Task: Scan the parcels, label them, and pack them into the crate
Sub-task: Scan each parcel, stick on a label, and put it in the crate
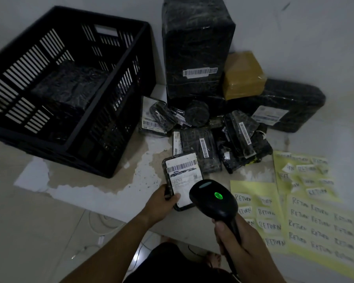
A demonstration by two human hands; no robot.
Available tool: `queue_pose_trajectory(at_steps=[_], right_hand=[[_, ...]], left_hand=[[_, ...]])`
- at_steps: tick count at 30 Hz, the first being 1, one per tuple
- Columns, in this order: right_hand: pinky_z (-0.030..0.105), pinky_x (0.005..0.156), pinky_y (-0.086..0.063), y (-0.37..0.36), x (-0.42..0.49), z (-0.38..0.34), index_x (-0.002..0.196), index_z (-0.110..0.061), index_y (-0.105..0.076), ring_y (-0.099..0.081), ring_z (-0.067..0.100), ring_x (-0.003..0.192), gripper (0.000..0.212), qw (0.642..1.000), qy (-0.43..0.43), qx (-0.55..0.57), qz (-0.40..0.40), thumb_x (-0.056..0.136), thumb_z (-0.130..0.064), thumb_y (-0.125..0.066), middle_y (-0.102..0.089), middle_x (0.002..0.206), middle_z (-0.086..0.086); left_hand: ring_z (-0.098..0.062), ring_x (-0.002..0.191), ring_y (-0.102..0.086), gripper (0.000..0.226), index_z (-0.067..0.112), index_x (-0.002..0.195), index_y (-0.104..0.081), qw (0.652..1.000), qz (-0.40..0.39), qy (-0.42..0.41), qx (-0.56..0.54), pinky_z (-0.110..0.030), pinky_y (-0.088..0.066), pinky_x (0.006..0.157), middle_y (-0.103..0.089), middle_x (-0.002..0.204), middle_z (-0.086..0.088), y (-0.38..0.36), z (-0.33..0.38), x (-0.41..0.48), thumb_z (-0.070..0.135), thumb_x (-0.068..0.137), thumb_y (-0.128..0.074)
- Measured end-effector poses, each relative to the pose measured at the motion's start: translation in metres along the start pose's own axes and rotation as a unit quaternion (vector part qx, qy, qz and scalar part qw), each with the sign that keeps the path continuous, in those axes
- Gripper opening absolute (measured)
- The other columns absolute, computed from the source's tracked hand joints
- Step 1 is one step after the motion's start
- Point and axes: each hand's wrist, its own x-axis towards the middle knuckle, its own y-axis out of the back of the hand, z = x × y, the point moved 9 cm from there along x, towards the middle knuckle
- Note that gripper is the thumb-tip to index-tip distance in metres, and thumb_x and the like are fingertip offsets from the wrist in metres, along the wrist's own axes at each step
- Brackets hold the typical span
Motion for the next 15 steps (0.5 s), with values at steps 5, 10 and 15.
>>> queue_pose_trajectory(at_steps=[5,10,15], right_hand=[[0.031,0.063,-0.04,-0.013,0.018,0.031,0.114,-0.044,-0.049,-0.054,0.013,0.062,0.019,0.997,-0.05,0.032,-0.043,0.095,-0.047,-0.051,-0.052,0.075,0.004],[0.029,0.057,-0.036,-0.026,0.055,0.107,0.13,-0.036,-0.035,-0.049,0.013,0.059,0.041,0.991,-0.107,-0.061,-0.06,0.096,-0.019,-0.052,-0.052,0.079,0.005],[0.023,0.054,-0.039,-0.039,0.072,0.136,0.137,-0.032,-0.029,-0.057,0.014,0.067,0.056,0.984,-0.139,-0.092,-0.059,0.092,-0.023,-0.06,-0.059,0.096,0.001]], left_hand=[[-0.011,0.122,-0.061,0.045,0.025,0.14,-0.055,1.0,-0.006,-0.008,-0.021,-0.041,-0.052,0.106,-0.064,0.136,0.007,0.003,0.005,-0.004,0.037,0.098,-0.065],[-0.011,0.119,-0.064,0.041,0.03,0.136,-0.055,0.999,-0.011,0.005,-0.045,-0.042,-0.053,0.104,-0.065,0.132,0.01,0.016,0.0,-0.01,0.036,0.097,-0.067],[-0.009,0.116,-0.064,0.033,0.032,0.13,-0.054,0.997,0.022,0.013,-0.075,-0.039,-0.054,0.103,-0.065,0.129,0.012,0.043,-0.002,-0.023,0.032,0.099,-0.064]])
